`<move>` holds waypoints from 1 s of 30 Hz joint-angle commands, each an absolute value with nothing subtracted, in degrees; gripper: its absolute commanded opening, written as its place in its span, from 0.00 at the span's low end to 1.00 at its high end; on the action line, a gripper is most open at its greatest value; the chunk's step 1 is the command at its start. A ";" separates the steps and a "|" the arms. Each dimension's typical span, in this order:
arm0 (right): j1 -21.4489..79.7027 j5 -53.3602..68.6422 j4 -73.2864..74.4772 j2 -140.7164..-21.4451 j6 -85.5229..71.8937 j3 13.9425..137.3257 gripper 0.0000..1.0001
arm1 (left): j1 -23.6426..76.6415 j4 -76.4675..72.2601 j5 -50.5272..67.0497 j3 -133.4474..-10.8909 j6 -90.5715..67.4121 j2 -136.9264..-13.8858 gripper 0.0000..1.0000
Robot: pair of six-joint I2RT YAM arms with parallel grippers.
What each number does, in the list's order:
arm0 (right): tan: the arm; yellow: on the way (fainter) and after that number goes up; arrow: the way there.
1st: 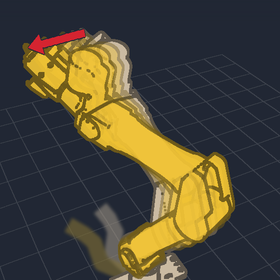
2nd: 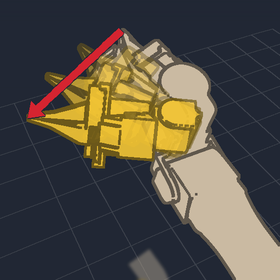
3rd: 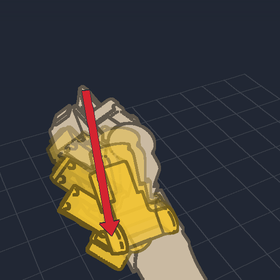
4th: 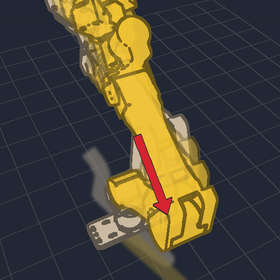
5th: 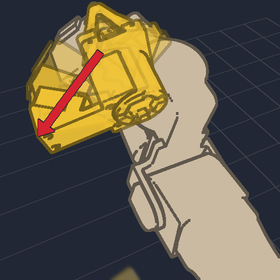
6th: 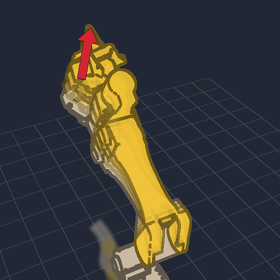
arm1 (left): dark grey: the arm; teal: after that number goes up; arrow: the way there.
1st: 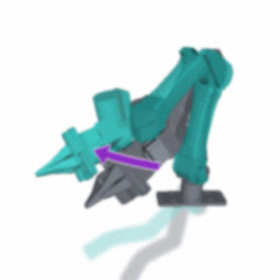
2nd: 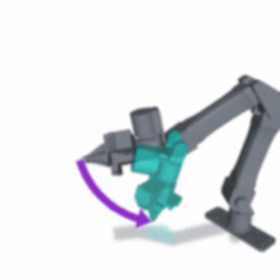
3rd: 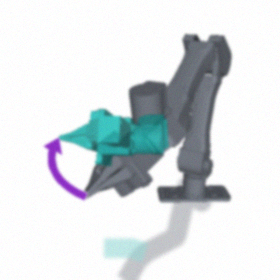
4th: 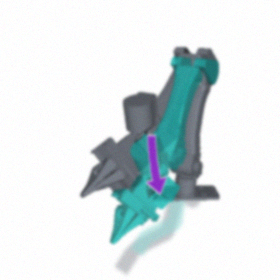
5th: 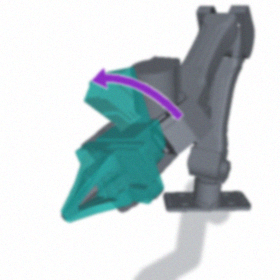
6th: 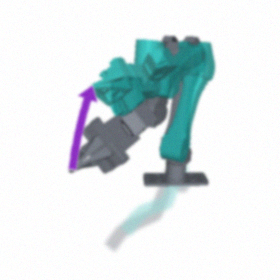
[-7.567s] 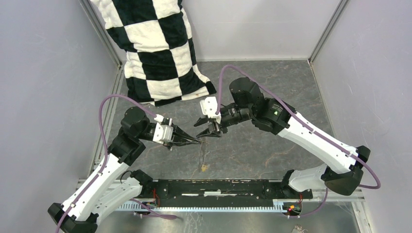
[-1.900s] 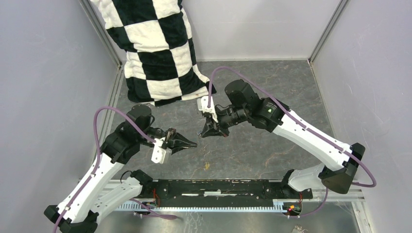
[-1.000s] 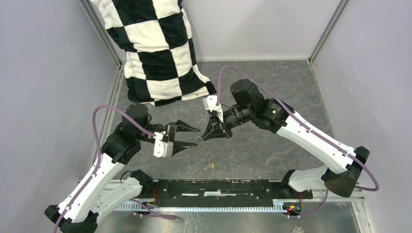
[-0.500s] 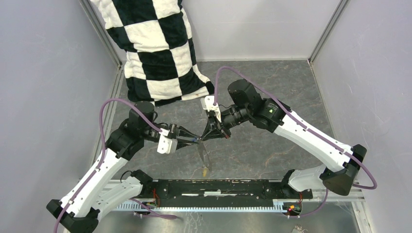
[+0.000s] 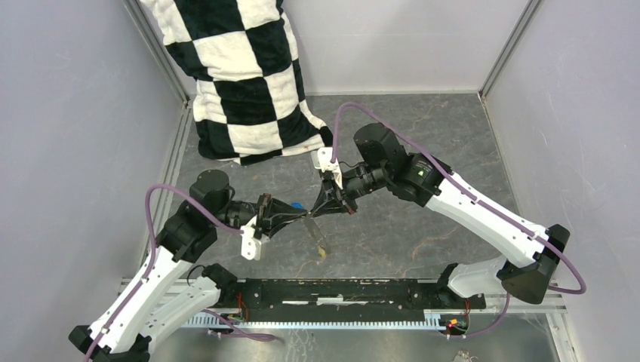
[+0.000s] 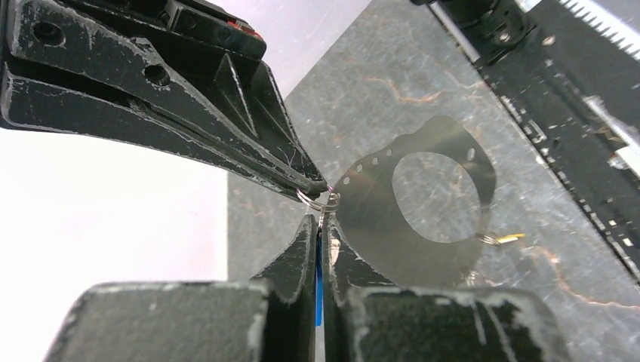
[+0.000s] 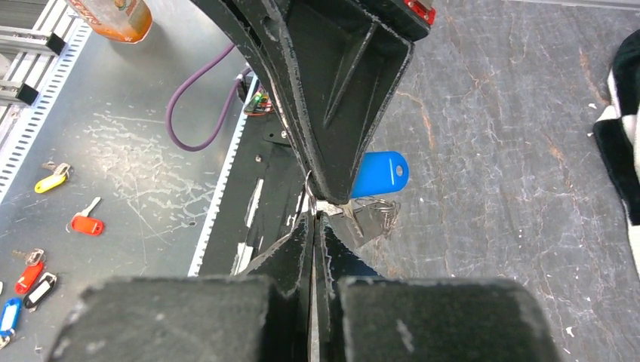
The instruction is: Put the keys on the keyring
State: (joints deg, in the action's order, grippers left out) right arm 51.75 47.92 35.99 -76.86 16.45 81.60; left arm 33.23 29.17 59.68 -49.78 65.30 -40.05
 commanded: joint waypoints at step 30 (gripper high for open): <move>49.98 37.08 -15.64 -58.84 -13.65 52.36 0.00 | 33.66 24.59 56.21 -46.22 70.86 -34.90 0.33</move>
